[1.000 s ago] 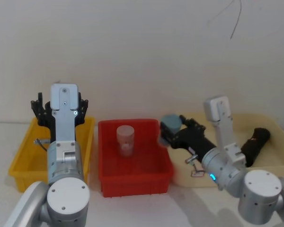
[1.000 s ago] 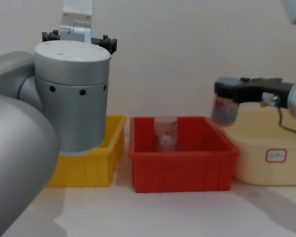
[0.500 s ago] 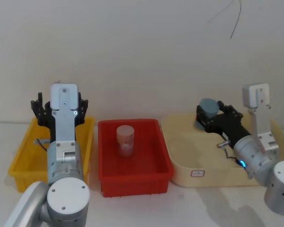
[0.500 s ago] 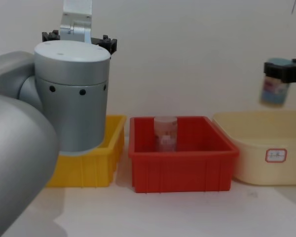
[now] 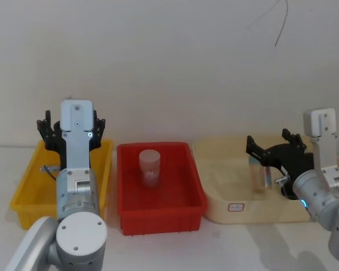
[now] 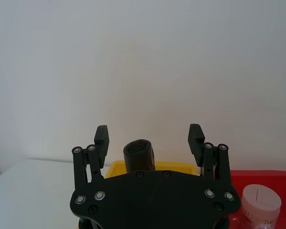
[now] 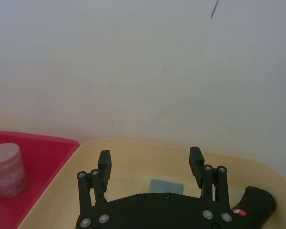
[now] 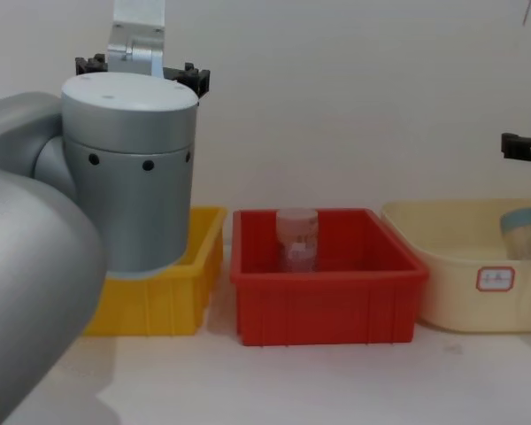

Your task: Pick up the garbage bag with the one hand and transfer it to the other hand.

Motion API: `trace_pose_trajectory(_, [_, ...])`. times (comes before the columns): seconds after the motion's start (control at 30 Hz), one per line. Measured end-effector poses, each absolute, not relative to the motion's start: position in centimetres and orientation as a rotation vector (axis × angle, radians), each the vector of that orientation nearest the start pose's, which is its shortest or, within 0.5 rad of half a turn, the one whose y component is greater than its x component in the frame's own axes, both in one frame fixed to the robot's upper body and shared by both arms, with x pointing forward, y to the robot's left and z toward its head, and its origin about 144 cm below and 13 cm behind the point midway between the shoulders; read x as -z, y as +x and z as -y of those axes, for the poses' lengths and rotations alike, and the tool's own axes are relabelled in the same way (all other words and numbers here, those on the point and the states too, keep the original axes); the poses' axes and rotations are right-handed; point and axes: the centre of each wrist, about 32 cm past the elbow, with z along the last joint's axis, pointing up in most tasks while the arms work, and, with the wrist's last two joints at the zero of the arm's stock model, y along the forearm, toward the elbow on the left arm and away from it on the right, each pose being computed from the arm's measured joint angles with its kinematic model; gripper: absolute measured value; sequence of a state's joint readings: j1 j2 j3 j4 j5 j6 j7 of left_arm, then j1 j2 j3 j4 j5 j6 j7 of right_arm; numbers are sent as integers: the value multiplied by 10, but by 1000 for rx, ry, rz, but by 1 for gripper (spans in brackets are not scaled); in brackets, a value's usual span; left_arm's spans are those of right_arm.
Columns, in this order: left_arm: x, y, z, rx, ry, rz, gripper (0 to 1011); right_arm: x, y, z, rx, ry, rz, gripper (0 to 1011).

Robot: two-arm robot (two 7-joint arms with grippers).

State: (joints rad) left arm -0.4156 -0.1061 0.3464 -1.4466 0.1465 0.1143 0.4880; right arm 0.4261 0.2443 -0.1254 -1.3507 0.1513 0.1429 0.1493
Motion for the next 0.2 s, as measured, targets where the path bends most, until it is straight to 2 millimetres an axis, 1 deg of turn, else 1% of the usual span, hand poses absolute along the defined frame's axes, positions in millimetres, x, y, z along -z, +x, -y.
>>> trace_pose_trajectory(0.2, [-1266, 542, -81, -1715, -123, 276, 1001, -1236, 568, 279, 1378, -77, 126, 1002])
